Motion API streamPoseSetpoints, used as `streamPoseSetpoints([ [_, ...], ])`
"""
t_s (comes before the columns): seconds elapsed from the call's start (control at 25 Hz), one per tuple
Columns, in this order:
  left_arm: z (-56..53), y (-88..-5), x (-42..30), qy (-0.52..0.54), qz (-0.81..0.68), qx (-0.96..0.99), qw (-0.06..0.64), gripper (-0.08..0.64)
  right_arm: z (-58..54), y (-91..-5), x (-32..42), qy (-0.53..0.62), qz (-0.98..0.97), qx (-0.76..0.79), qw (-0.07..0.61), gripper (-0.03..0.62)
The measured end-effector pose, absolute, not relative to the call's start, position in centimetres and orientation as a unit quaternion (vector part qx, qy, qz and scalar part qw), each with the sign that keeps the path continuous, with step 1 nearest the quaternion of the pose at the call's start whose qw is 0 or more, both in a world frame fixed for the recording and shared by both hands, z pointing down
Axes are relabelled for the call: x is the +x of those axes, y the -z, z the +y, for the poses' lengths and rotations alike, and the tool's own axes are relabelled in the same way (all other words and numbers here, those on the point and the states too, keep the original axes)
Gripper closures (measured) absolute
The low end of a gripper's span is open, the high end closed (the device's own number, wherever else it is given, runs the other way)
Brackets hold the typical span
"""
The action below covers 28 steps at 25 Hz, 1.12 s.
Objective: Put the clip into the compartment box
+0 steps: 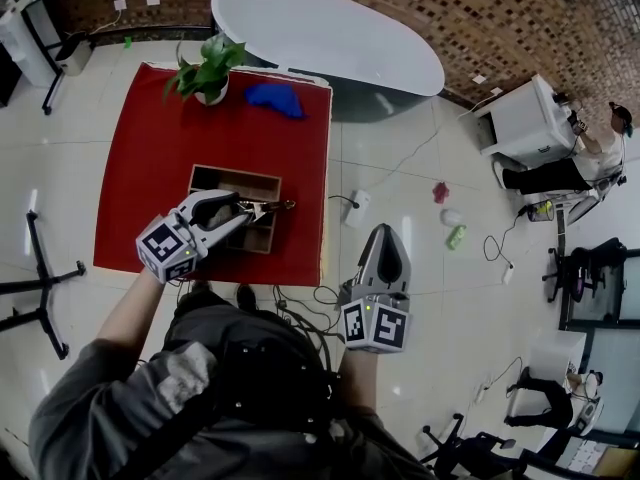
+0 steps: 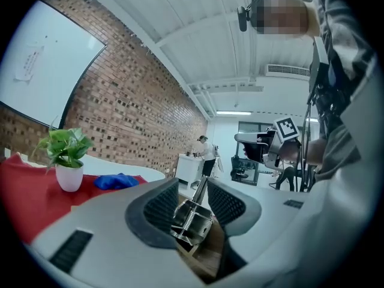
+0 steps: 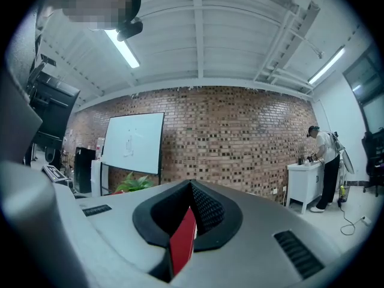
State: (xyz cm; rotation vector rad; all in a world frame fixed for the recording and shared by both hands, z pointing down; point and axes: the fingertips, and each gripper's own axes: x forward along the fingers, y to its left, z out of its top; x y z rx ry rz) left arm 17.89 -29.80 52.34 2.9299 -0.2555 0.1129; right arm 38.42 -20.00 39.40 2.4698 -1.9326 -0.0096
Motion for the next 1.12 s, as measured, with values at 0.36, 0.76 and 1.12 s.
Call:
streamPoseSetpoints([
  [0.36, -31.5, -43.1, 12.3, 0.039, -0.167, 0.983, 0.065, 0.465, -20.5, -37.1, 36.7, 0.028, -0.618, 0.786, -0.019, 0.568],
  [0.76, -32.4, -37.3, 6.7, 0.077, -0.208, 0.974, 0.045, 0.522, -23.1, -34.6, 31.3, 0.057, -0.652, 0.756, -0.023, 0.569],
  [1.12, -32.0, -37.5, 2.7, 0.062, -0.227, 0.97, 0.055, 0.522, -25.6, -34.4, 25.5, 0.082, -0.686, 0.723, 0.011, 0.569],
])
